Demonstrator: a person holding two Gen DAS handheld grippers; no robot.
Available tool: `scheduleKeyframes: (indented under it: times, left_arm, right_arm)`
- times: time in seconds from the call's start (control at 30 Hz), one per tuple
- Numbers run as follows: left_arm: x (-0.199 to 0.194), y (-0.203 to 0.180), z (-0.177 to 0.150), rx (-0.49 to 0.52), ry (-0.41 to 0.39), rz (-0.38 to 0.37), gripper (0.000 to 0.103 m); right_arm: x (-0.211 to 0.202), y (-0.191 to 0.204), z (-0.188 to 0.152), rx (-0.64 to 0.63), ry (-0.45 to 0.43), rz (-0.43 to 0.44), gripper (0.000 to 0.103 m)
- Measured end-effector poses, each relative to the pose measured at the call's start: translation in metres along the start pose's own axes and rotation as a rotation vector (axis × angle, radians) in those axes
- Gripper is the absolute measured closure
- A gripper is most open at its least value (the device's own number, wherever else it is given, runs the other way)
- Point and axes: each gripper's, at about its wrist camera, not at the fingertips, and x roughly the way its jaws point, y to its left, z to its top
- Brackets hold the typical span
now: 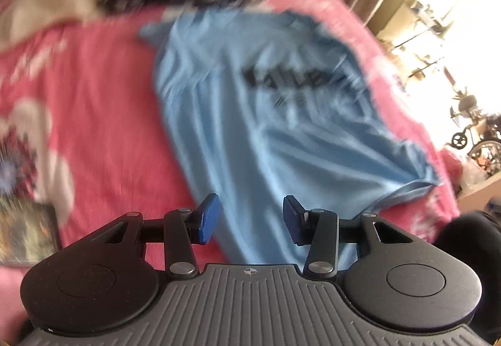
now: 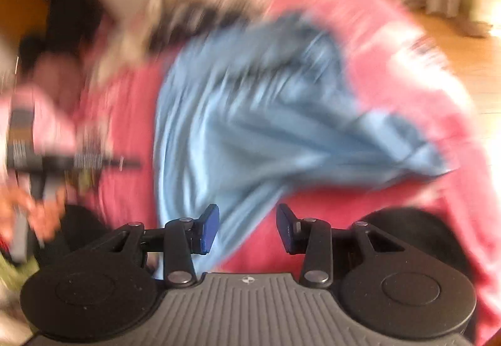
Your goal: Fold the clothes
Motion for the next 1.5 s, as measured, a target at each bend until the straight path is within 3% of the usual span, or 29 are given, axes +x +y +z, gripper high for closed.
scheduleKeyframes:
  times: [0.13, 0.27, 0.37, 0.47, 0.67, 0.83, 1.0, 1.23, 1.5]
  left_arm:
    - [-0.044, -0.039, 0.035, 0.063, -0.051, 0.032, 0.058]
    - [-0.095, -0.087, 0.065, 0.114, -0.112, -0.046, 0.055]
    - [-0.134, -0.116, 0.076, 0.129, -0.159, -0.099, 0.055]
    - [-0.175, -0.139, 0.080, 0.137, -0.221, -0.121, 0.055]
    - [-0.248, -0.178, 0.083, 0.154, -0.339, -0.133, 0.052]
    - [-0.276, -0.188, 0.072, 0.106, -0.367, -0.149, 0.052]
    - [-0.301, -0.197, 0.063, 0.065, -0.443, -0.144, 0.047]
    - [-0.273, -0.174, 0.051, 0.028, -0.422, -0.087, 0.046]
    - [-0.165, -0.125, 0.019, 0.011, -0.303, -0.116, 0.046]
  right_arm:
    - [-0.090, -0.023, 0.045, 0.085, -0.246, 0.035, 0.060]
    - [-0.172, -0.057, 0.058, 0.222, -0.437, 0.215, 0.053]
    - [-0.217, -0.083, 0.054, 0.301, -0.486, 0.286, 0.053]
    - [-0.256, -0.096, 0.046, 0.331, -0.550, 0.235, 0.052]
    - [-0.307, -0.108, 0.027, 0.375, -0.656, 0.265, 0.052]
    - [-0.317, -0.116, 0.020, 0.367, -0.738, 0.303, 0.052]
    - [-0.319, -0.112, 0.056, 0.324, -0.720, 0.348, 0.052]
    - [-0.287, -0.092, 0.063, 0.230, -0.673, 0.398, 0.050]
    - [-0.259, -0.073, 0.052, 0.152, -0.592, 0.320, 0.050]
